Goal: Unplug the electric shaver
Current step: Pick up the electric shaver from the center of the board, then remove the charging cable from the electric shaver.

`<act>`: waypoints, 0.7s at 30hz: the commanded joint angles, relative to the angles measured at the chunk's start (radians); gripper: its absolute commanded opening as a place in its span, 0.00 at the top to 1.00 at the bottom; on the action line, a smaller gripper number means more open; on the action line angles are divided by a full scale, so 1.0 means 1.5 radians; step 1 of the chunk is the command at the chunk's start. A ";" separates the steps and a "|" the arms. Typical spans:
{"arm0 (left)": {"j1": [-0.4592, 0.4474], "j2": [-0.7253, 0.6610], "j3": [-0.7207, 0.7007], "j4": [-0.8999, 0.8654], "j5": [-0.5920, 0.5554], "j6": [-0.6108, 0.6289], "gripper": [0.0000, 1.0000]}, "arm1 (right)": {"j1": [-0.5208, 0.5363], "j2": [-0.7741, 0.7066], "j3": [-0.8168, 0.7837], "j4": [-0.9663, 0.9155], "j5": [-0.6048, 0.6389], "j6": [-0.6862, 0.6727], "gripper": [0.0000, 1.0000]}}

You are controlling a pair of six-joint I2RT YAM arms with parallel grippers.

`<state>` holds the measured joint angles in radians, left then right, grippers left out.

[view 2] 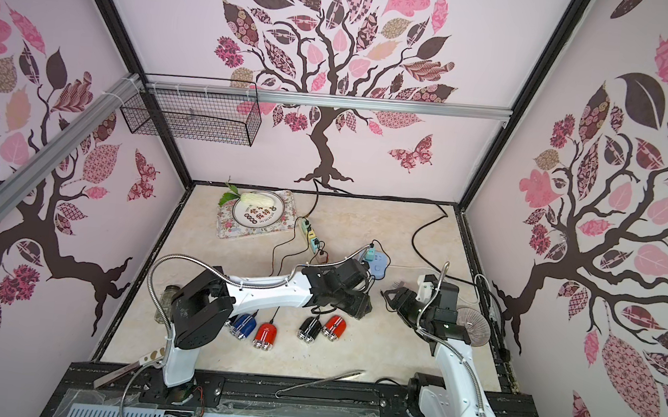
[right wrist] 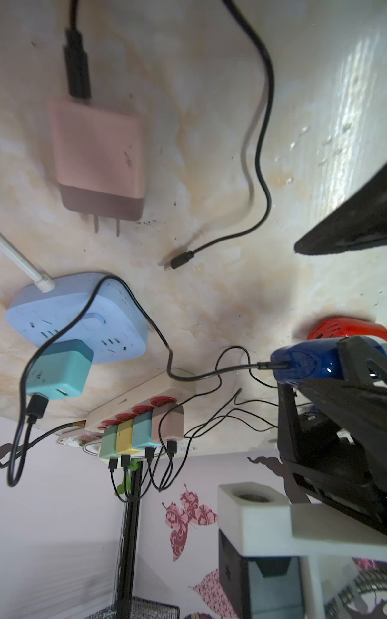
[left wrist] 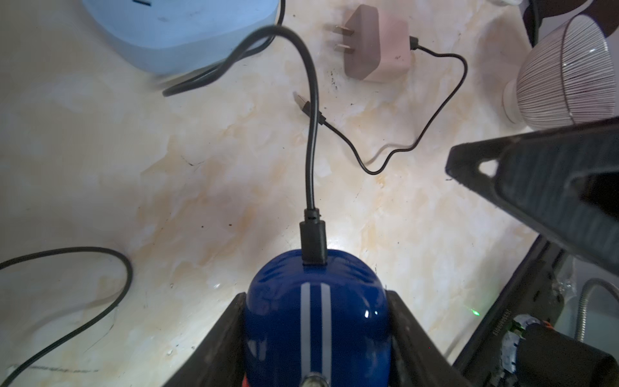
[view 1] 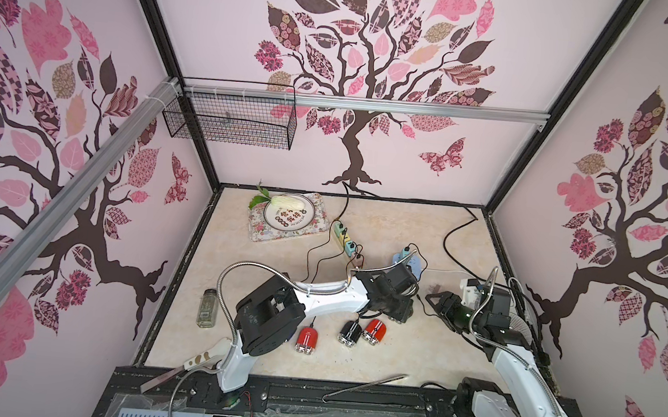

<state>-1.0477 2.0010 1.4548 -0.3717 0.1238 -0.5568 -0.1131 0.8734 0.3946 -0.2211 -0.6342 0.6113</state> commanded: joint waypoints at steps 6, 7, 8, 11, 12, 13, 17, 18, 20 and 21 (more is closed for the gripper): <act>-0.010 -0.035 -0.050 0.138 0.108 0.055 0.86 | 0.010 0.007 0.001 0.071 -0.084 0.031 0.46; -0.010 -0.037 -0.055 0.145 0.114 0.055 0.86 | 0.011 0.009 0.001 0.073 -0.084 0.032 0.47; -0.010 -0.040 -0.059 0.153 0.119 0.056 0.86 | 0.010 0.015 0.000 0.075 -0.083 0.031 0.48; -0.010 -0.045 -0.067 0.171 0.128 0.059 0.86 | 0.011 0.027 -0.003 0.078 -0.080 0.028 0.51; -0.010 -0.046 -0.068 0.172 0.130 0.061 0.86 | 0.012 0.030 -0.005 0.080 -0.081 0.029 0.52; -0.010 -0.047 -0.068 0.171 0.130 0.062 0.86 | 0.012 0.031 -0.005 0.082 -0.082 0.028 0.53; -0.009 -0.047 -0.073 0.185 0.138 0.064 0.86 | 0.016 0.036 -0.010 0.092 -0.083 0.032 0.57; -0.008 -0.046 -0.073 0.188 0.141 0.065 0.86 | 0.017 0.039 -0.011 0.096 -0.085 0.033 0.59; -0.008 -0.045 -0.072 0.192 0.143 0.066 0.86 | 0.019 0.041 -0.014 0.103 -0.089 0.038 0.61; -0.008 -0.045 -0.072 0.194 0.142 0.065 0.87 | 0.020 0.041 -0.016 0.106 -0.089 0.039 0.63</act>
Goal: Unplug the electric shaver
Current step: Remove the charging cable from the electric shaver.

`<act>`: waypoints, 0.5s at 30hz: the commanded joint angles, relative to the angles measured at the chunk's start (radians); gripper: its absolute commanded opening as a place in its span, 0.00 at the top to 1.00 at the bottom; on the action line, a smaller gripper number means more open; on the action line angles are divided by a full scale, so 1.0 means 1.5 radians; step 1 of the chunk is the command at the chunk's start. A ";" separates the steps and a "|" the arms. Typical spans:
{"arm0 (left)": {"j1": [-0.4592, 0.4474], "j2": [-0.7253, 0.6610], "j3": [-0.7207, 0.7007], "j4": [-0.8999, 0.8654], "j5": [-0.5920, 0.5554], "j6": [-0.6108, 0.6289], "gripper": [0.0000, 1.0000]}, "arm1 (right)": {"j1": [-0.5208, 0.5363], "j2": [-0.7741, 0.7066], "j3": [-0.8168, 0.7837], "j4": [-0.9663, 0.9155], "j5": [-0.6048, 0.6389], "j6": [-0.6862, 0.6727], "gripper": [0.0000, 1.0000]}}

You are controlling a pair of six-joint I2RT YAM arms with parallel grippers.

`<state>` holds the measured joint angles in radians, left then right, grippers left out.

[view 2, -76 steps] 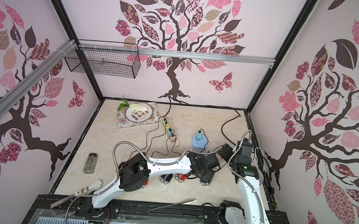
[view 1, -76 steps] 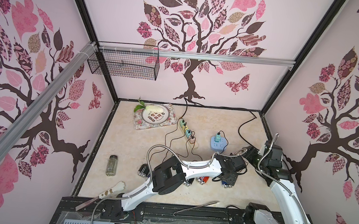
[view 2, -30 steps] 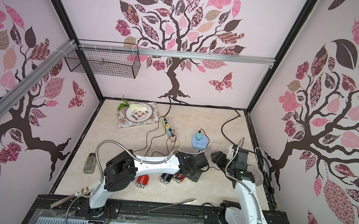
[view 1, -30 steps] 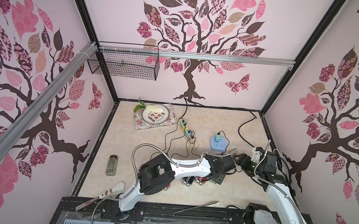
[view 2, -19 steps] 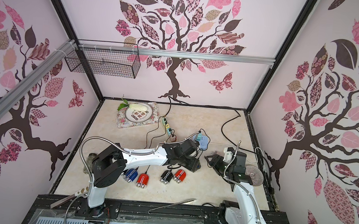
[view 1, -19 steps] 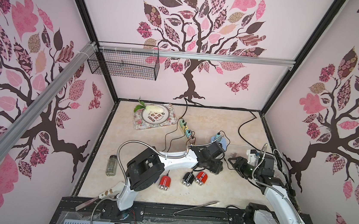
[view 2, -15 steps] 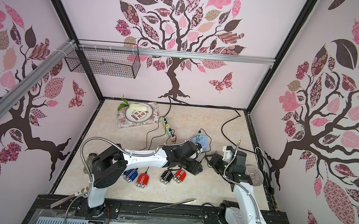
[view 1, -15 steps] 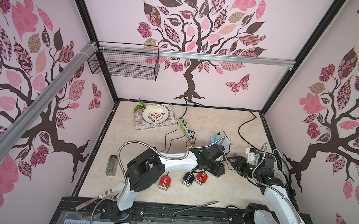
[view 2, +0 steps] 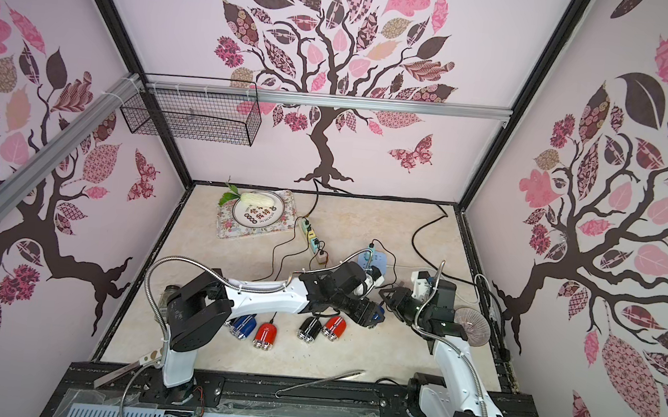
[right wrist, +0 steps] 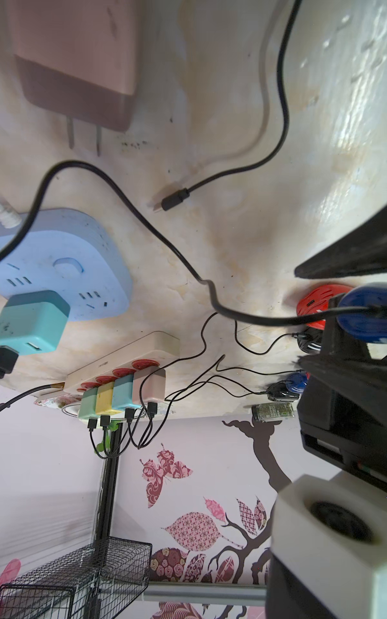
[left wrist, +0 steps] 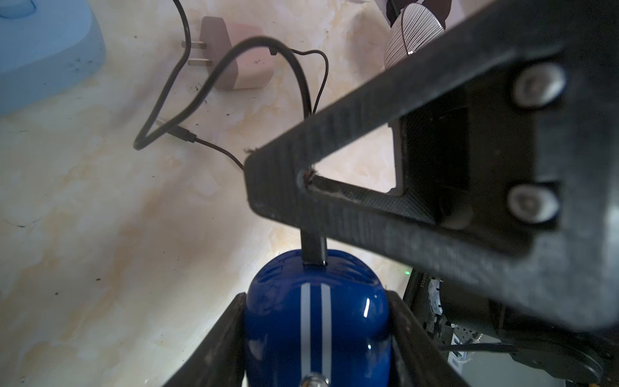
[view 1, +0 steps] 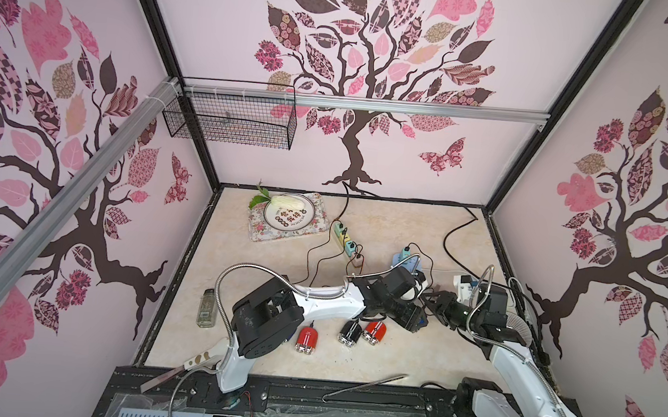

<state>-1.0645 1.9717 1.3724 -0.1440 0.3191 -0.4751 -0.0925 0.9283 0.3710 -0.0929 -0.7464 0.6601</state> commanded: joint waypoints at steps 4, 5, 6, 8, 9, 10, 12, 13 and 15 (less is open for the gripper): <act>0.006 -0.025 -0.017 0.047 0.013 0.010 0.87 | 0.007 0.004 -0.005 0.022 -0.015 0.011 0.68; 0.007 -0.024 -0.018 0.049 0.013 0.008 0.87 | 0.007 0.004 -0.006 0.023 -0.015 0.011 0.69; 0.008 -0.023 -0.016 0.050 0.013 0.007 0.86 | 0.007 0.004 -0.008 0.026 -0.015 0.013 0.70; 0.008 -0.022 -0.016 0.053 0.014 0.006 0.86 | 0.007 0.005 -0.010 0.028 -0.016 0.014 0.73; 0.007 -0.021 -0.015 0.053 0.014 0.005 0.86 | 0.008 0.006 -0.010 0.028 -0.017 0.015 0.74; 0.008 -0.020 -0.015 0.054 0.014 0.005 0.87 | 0.008 0.006 -0.011 0.030 -0.017 0.017 0.74; 0.008 -0.020 -0.015 0.055 0.013 0.003 0.87 | 0.008 0.006 -0.011 0.032 -0.017 0.019 0.76; 0.008 -0.020 -0.016 0.055 0.014 0.003 0.87 | 0.008 0.005 -0.011 0.033 -0.018 0.020 0.76; 0.009 -0.019 -0.016 0.055 0.013 0.003 0.87 | 0.008 0.006 -0.011 0.035 -0.018 0.022 0.78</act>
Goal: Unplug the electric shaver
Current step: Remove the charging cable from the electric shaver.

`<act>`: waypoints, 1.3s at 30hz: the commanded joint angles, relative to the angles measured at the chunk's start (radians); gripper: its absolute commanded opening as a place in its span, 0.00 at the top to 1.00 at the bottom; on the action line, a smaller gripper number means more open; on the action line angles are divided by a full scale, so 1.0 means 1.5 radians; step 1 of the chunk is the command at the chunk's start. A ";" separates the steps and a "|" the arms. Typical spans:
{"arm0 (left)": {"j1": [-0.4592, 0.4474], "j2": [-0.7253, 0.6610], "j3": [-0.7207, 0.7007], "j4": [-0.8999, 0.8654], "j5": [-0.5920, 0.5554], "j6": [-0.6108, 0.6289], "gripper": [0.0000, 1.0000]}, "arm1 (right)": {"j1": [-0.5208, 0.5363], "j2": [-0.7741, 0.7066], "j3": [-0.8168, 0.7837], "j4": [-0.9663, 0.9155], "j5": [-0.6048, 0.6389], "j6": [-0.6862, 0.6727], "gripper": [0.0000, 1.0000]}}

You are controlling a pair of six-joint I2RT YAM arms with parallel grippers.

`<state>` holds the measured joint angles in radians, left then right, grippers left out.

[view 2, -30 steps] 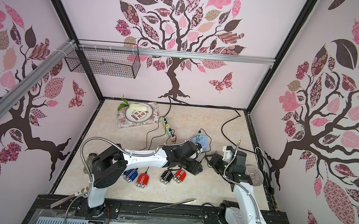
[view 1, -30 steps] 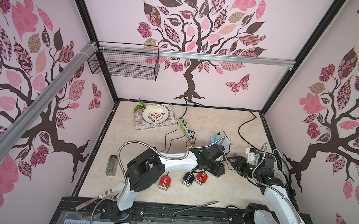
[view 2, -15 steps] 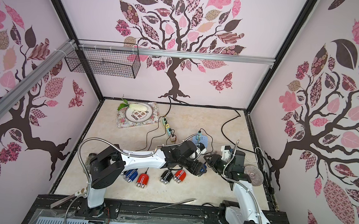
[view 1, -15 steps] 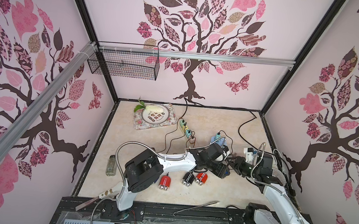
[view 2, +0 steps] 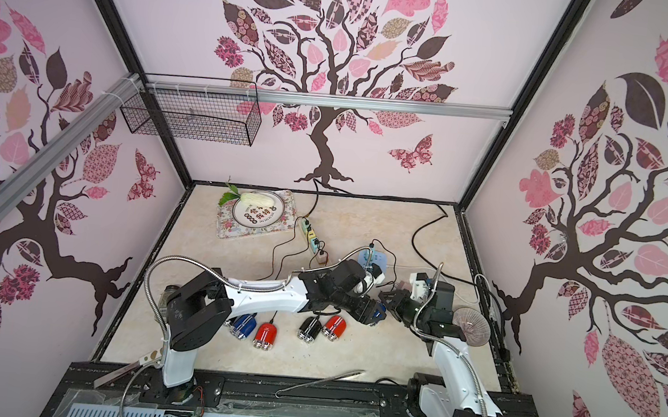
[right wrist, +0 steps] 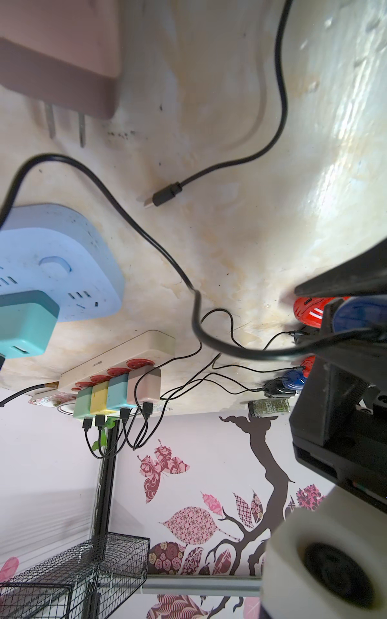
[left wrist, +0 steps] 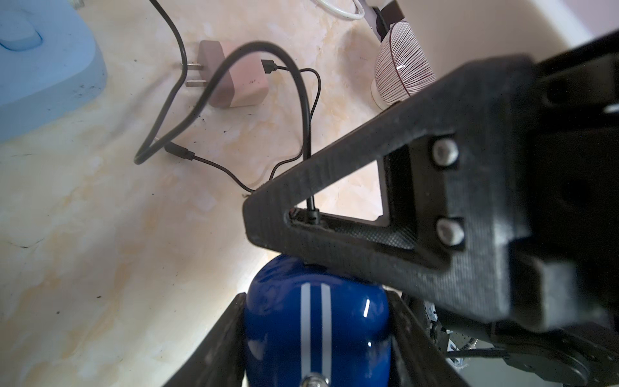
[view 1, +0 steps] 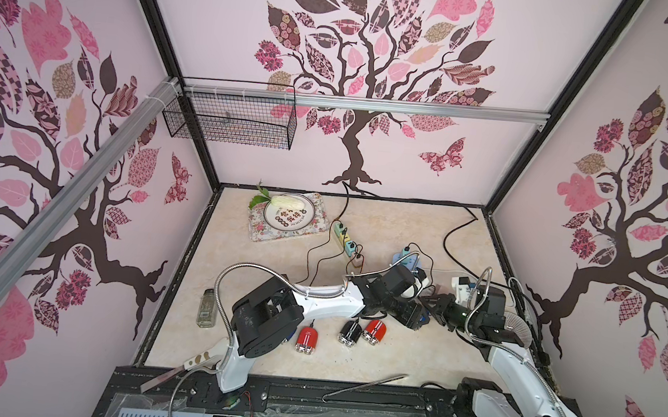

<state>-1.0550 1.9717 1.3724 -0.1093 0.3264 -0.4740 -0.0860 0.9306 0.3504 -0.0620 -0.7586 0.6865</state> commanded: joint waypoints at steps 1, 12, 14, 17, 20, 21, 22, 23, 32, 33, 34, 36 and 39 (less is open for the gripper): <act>0.003 -0.020 -0.016 0.032 0.008 0.002 0.87 | 0.003 0.004 0.003 0.014 -0.010 0.004 0.79; 0.004 -0.019 -0.021 0.037 0.010 0.000 0.87 | 0.004 0.002 0.009 0.015 -0.011 0.011 0.86; 0.005 -0.021 -0.022 0.036 0.010 0.000 0.87 | 0.004 0.002 0.010 0.016 -0.012 0.012 0.87; 0.004 -0.021 -0.024 0.037 0.011 0.000 0.87 | 0.004 0.001 0.012 0.016 -0.012 0.013 0.90; 0.004 -0.021 -0.027 0.037 0.011 0.000 0.87 | 0.004 0.002 0.014 0.018 -0.011 0.014 0.92; 0.004 -0.021 -0.028 0.037 0.012 0.001 0.87 | 0.004 0.002 0.014 0.018 -0.011 0.015 0.92; 0.004 -0.021 -0.030 0.037 0.012 0.002 0.87 | 0.004 0.002 0.015 0.018 -0.011 0.016 0.93; 0.005 -0.022 -0.031 0.036 0.013 0.001 0.87 | 0.004 0.002 0.016 0.018 -0.010 0.016 0.93; 0.004 -0.024 -0.048 0.024 0.016 0.008 0.88 | 0.004 0.020 0.028 0.023 -0.005 0.016 0.94; 0.004 -0.026 -0.051 0.022 0.013 0.009 0.88 | 0.004 0.024 0.030 0.026 -0.006 0.017 0.94; 0.003 -0.028 -0.055 0.019 0.011 0.011 0.88 | 0.004 0.026 0.031 0.030 -0.006 0.020 0.95; 0.003 -0.031 -0.060 0.014 0.008 0.015 0.88 | 0.004 0.033 0.033 0.038 -0.008 0.025 0.95; -0.003 -0.032 -0.061 -0.001 -0.004 0.028 0.89 | 0.004 0.044 0.042 0.038 -0.006 0.024 0.95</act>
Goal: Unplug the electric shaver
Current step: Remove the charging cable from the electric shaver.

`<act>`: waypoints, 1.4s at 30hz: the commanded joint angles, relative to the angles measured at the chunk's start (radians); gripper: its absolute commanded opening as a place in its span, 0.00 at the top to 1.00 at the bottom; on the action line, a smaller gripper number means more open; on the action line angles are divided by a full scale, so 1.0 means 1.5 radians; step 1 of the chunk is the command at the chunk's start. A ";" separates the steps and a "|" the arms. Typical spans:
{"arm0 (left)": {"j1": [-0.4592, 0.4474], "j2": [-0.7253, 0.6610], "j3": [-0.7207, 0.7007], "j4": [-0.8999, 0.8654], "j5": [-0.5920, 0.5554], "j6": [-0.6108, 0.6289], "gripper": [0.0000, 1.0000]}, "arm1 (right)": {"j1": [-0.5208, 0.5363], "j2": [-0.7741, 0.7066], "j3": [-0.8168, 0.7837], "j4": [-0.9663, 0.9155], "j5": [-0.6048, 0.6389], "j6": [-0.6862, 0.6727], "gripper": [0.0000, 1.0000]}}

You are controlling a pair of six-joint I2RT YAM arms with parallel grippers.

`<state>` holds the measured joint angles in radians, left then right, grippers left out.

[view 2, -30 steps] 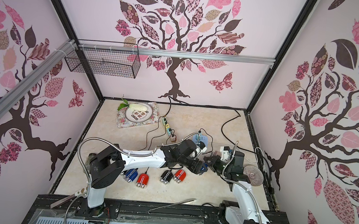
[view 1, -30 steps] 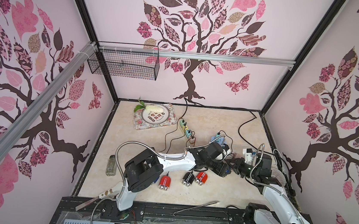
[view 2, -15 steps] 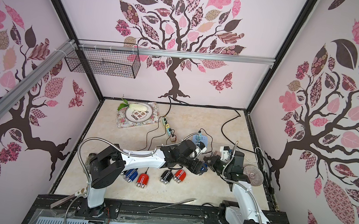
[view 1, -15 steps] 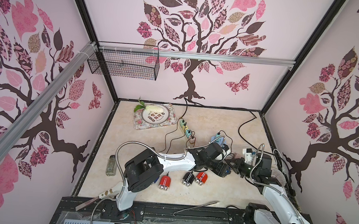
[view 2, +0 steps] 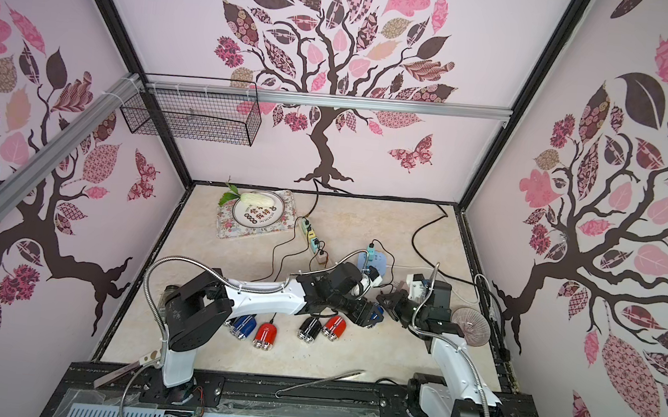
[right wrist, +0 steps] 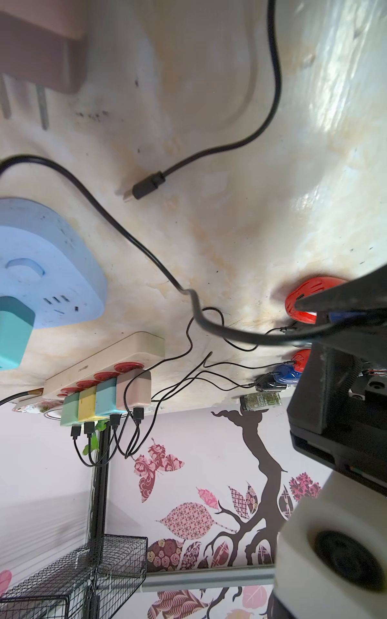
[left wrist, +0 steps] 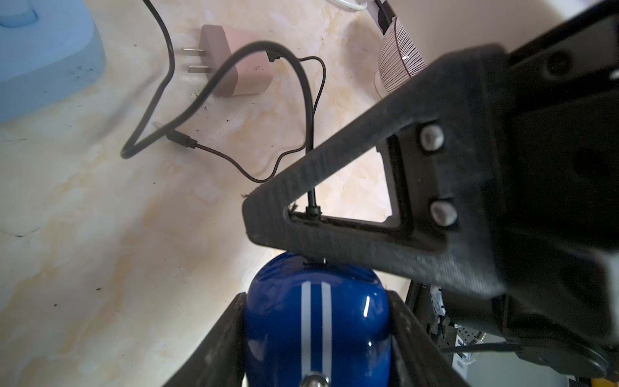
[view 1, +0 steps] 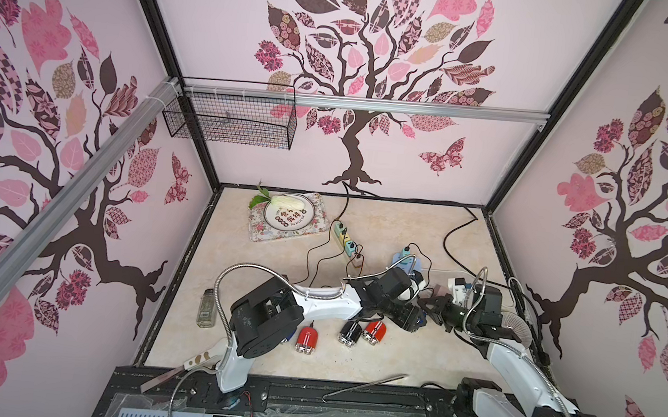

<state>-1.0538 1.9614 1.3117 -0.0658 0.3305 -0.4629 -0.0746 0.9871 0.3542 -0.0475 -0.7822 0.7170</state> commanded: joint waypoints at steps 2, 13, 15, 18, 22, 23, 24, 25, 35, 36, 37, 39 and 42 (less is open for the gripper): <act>-0.008 -0.024 -0.017 -0.044 -0.016 0.029 0.89 | -0.004 0.012 0.045 0.029 0.012 0.004 0.95; -0.021 -0.030 -0.019 -0.069 -0.047 0.041 0.90 | -0.003 0.028 0.068 0.025 0.019 0.000 0.96; -0.022 -0.034 -0.023 -0.069 -0.051 0.040 0.90 | -0.003 0.029 0.072 0.021 0.019 -0.003 0.96; -0.022 -0.037 -0.026 -0.067 -0.052 0.038 0.90 | -0.003 0.028 0.076 0.013 0.019 -0.007 0.96; -0.021 -0.037 -0.023 -0.070 -0.061 0.033 0.90 | -0.004 0.024 0.087 -0.004 0.025 -0.015 0.96; -0.021 -0.036 -0.018 -0.076 -0.066 0.031 0.90 | -0.003 0.022 0.088 -0.008 0.026 -0.017 0.96; -0.021 -0.033 -0.012 -0.082 -0.070 0.031 0.90 | -0.004 0.020 0.088 -0.012 0.029 -0.019 0.96; -0.021 -0.029 -0.008 -0.087 -0.071 0.028 0.90 | -0.003 0.018 0.087 -0.016 0.033 -0.022 0.96; -0.030 0.012 0.047 -0.126 -0.094 0.016 0.91 | -0.004 0.019 0.056 -0.030 0.071 -0.044 0.96; -0.031 0.019 0.054 -0.131 -0.098 0.016 0.91 | -0.003 0.017 0.053 -0.033 0.074 -0.045 0.96; -0.031 0.022 0.060 -0.135 -0.102 0.016 0.91 | -0.004 0.015 0.050 -0.035 0.077 -0.048 0.96; -0.032 0.033 0.075 -0.142 -0.108 0.017 0.91 | -0.003 0.010 0.043 -0.043 0.089 -0.053 0.96; -0.031 0.052 0.100 -0.153 -0.122 0.013 0.91 | -0.003 0.006 0.031 -0.047 0.104 -0.057 0.95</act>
<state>-1.0985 2.0106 1.3865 -0.2867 0.1810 -0.4431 -0.0753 1.0142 0.4103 -0.0959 -0.6628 0.6540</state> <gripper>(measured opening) 0.559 0.094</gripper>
